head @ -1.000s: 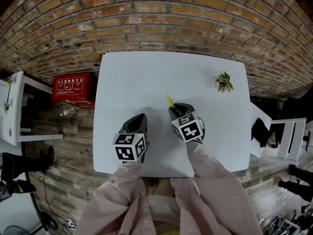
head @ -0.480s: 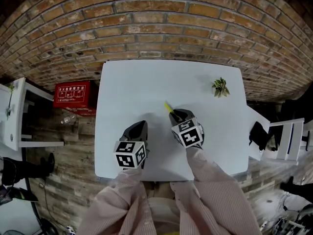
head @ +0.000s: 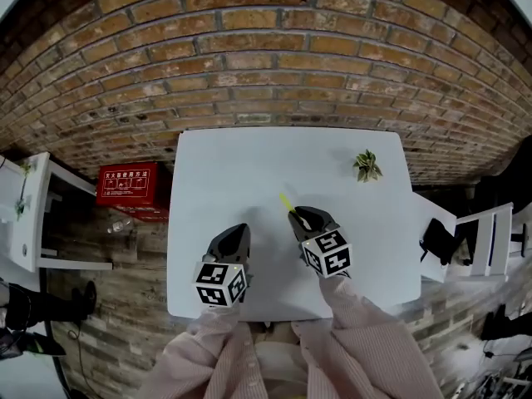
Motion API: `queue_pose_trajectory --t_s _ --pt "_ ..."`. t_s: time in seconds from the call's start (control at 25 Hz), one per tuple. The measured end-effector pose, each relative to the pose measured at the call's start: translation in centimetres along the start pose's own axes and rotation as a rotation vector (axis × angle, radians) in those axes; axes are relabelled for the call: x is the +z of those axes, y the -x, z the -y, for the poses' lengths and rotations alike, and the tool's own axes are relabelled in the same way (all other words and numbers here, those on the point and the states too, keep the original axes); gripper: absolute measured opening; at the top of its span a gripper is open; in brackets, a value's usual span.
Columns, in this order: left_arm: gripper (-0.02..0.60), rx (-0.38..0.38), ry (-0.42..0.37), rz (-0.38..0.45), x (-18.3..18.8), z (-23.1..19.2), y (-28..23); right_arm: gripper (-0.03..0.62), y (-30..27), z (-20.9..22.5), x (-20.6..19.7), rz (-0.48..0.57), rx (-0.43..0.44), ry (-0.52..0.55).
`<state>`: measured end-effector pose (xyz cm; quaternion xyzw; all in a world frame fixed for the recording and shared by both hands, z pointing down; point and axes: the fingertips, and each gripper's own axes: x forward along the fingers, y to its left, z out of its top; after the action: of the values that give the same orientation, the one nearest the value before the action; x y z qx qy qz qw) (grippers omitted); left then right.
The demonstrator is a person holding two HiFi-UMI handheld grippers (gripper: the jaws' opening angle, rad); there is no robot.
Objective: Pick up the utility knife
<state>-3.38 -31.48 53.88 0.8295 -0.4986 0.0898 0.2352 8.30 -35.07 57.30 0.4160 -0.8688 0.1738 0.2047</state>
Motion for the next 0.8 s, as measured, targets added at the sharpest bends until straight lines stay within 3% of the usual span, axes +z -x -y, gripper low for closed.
queue_pose_trajectory --t_s 0.8 --pt "-0.009 0.0 -0.082 0.191 7.2 1.4 4.5 0.067 9.0 -0.6 7.1 0.371 -0.041 -0.141"
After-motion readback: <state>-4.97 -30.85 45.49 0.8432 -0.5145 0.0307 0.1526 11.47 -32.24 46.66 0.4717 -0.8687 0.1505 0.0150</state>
